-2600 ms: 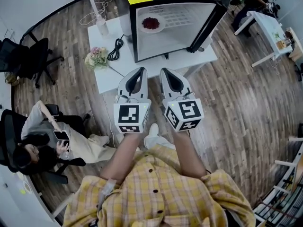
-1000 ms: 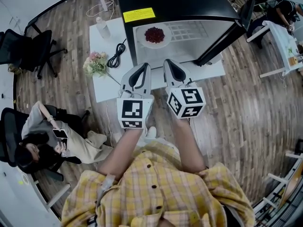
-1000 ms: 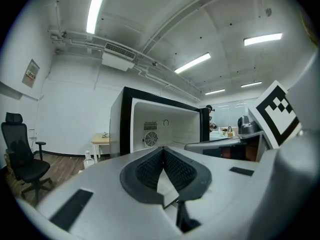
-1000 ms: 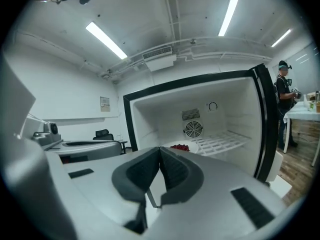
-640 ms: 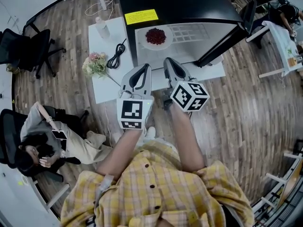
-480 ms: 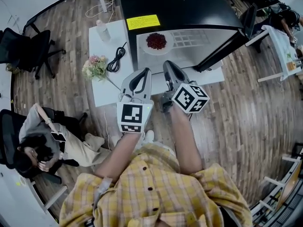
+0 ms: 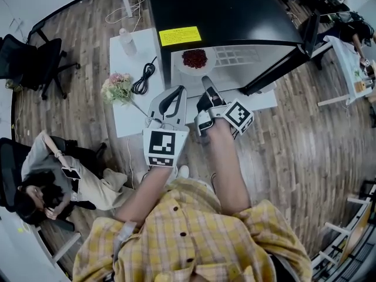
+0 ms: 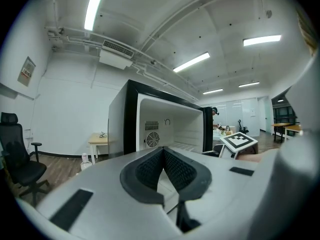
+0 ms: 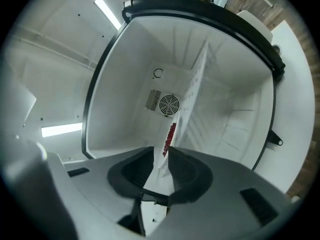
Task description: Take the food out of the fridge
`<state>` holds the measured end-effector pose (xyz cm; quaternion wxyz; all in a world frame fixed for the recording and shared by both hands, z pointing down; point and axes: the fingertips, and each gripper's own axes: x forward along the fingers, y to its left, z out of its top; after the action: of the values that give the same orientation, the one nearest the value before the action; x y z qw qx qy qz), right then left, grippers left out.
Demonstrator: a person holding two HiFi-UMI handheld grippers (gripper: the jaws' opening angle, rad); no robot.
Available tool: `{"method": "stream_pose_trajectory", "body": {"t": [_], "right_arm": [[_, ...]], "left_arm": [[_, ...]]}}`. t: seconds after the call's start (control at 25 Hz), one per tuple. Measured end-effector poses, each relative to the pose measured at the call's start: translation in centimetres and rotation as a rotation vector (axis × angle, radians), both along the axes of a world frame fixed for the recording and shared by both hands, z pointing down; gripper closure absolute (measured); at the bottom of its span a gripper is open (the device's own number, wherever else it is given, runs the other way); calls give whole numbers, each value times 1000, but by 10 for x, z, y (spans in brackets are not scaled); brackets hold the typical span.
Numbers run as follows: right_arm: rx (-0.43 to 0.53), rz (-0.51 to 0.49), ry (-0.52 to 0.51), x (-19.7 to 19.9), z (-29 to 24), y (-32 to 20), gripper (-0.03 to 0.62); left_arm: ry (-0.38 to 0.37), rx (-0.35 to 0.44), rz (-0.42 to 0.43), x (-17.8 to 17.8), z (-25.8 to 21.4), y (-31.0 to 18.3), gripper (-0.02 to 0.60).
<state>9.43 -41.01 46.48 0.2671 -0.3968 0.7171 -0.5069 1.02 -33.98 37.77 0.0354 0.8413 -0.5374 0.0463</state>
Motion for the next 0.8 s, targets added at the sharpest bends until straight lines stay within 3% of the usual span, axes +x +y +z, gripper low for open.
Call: {"method": "stream_pose_trajectory", "body": {"t": [0.16, 0.56, 0.8], "right_arm": [[-71, 40, -88, 5, 15, -8, 501], [-145, 101, -281, 7, 22, -21, 476], [-174, 113, -342, 2, 18, -28, 474]], "left_arm": [[-3, 1, -2, 0, 0, -6, 574], [0, -20, 3, -4, 7, -15, 574], [4, -30, 5, -6, 9, -16, 574]]}}
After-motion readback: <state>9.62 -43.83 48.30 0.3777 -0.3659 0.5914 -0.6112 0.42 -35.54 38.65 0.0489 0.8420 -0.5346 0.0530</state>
